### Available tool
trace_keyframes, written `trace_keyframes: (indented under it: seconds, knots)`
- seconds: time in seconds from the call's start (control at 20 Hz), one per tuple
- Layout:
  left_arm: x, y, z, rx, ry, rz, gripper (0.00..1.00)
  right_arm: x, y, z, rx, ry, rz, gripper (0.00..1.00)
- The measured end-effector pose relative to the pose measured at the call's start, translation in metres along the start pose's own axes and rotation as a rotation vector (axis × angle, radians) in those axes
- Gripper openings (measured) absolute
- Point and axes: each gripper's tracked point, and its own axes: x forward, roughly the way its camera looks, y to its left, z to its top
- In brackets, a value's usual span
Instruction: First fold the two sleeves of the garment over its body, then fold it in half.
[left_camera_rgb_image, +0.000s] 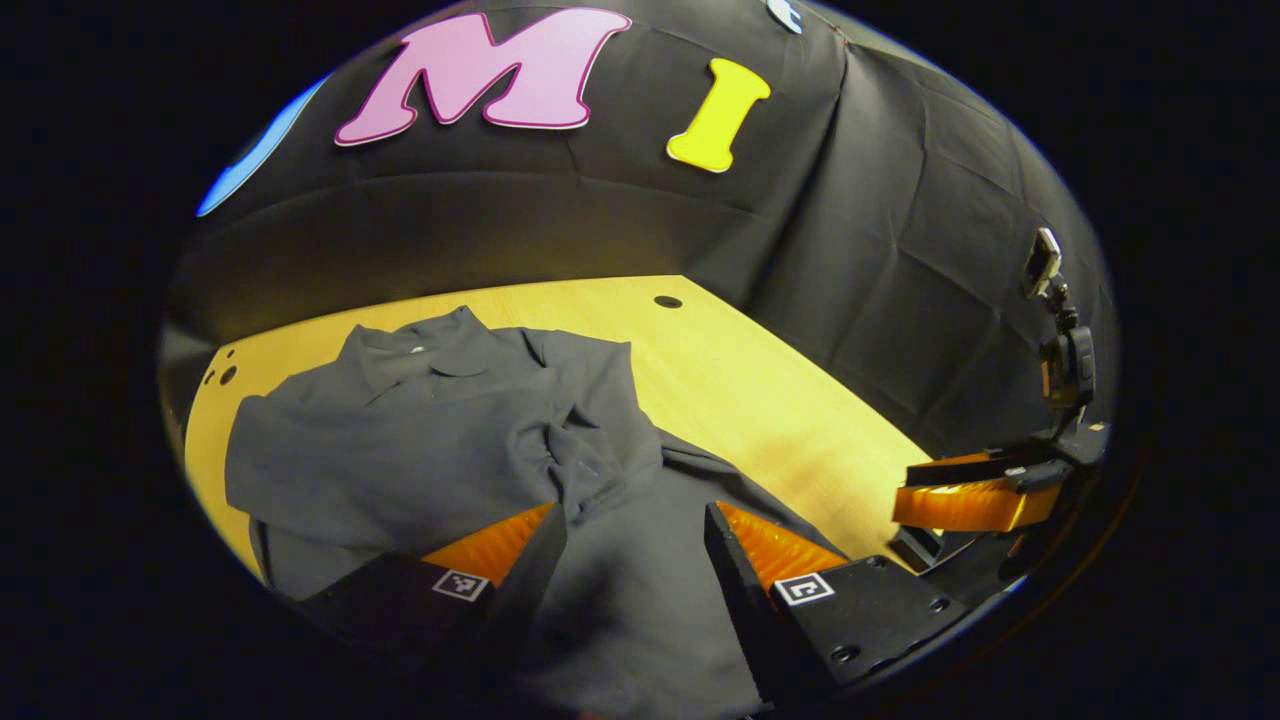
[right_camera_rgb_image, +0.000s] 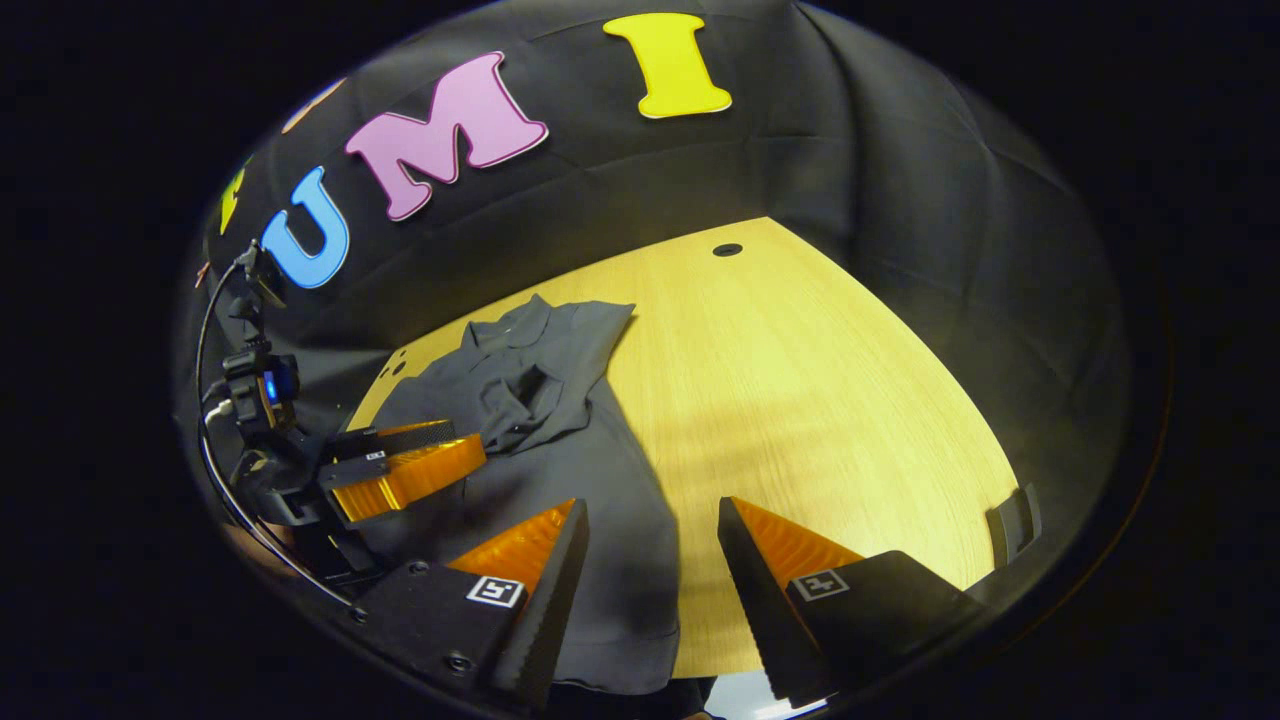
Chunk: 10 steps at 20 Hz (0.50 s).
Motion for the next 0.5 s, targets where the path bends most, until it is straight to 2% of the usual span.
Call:
trace_keyframes:
  seconds: [0.05,0.1,0.35,0.5]
  knots:
    - [-0.01,-0.001,-0.002,-0.014,-0.004,-0.01,0.88,-0.003,0.003,-0.006,-0.001,0.011,0.004,0.7]
    - [-0.02,0.0,-0.004,-0.022,-0.008,-0.012,0.88,-0.004,0.007,-0.011,-0.005,0.018,0.005,0.87]
    - [-0.074,0.022,-0.022,-0.059,-0.003,-0.008,0.93,-0.012,0.018,-0.034,-0.022,0.054,0.002,0.93]
    - [-0.108,0.048,-0.033,-0.068,0.003,0.036,0.93,-0.017,0.021,-0.045,-0.03,0.072,-0.007,0.93]
